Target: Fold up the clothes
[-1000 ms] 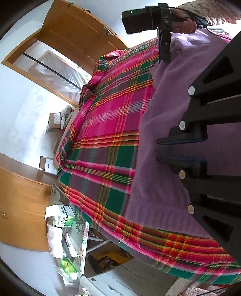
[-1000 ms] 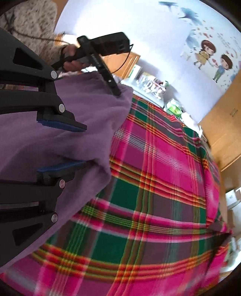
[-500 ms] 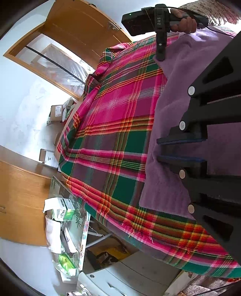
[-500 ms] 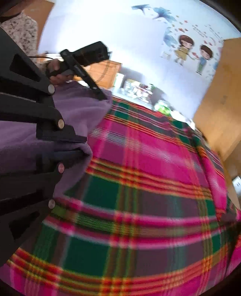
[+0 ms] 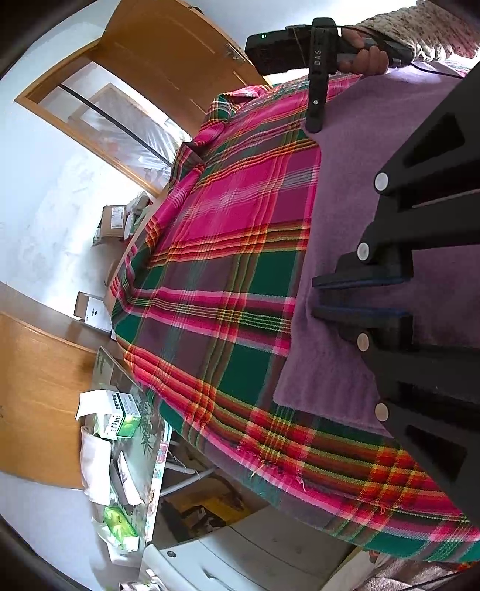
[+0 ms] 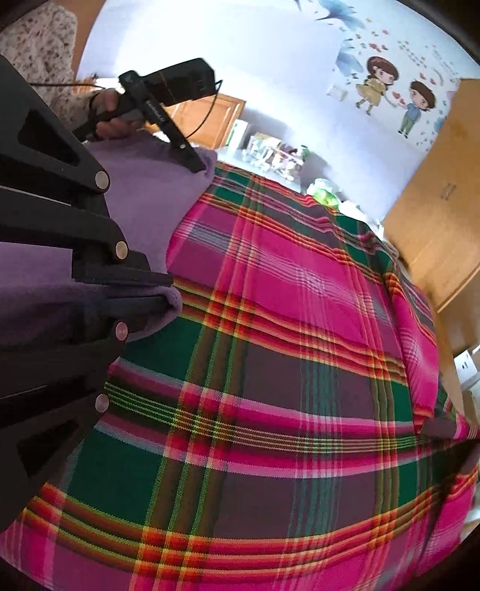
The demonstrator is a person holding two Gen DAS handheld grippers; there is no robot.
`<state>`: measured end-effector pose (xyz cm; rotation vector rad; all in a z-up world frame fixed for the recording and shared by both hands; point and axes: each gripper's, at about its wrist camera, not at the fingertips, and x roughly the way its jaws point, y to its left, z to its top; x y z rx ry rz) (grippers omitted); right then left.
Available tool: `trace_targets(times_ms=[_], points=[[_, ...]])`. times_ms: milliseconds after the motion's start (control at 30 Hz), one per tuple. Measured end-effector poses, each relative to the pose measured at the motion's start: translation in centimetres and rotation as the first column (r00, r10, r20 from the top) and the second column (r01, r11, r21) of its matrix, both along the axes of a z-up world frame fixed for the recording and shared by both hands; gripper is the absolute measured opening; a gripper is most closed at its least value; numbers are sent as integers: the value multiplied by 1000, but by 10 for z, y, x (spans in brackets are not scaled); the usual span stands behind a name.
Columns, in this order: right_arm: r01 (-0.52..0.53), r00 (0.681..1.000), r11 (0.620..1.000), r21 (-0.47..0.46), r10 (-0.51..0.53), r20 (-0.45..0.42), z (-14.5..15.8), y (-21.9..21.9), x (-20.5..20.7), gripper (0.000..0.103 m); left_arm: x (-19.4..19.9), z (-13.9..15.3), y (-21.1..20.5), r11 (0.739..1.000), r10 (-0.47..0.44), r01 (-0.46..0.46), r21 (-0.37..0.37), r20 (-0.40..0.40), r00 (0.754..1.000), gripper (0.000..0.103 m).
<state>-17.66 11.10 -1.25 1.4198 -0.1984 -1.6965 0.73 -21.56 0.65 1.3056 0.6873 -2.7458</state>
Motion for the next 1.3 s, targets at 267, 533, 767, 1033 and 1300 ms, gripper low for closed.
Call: trace_targets(times_ms=[267,533,767,1033,1300], points=[[50,987,998,25,-45,-152,35,41,20,13,0,6,5,1000,6,-6,-29,6,1000,9],[3,953,991,137,39,-300,43,73,61,13,0,24,23,999,-33,32,-38,-45,998,9],[-88,931,971,224,160,-328,26,59,76,15,-10,31,69,984,-178,177,-22,-60,982,10],[-90,913,964,252,180,-365,21,54,80,5,-29,22,119,946,-325,324,-16,-15,946,10],[62,900,980,187,26,-436,34,70,64,3,-37,17,142,928,-373,372,-20,0,928,10]])
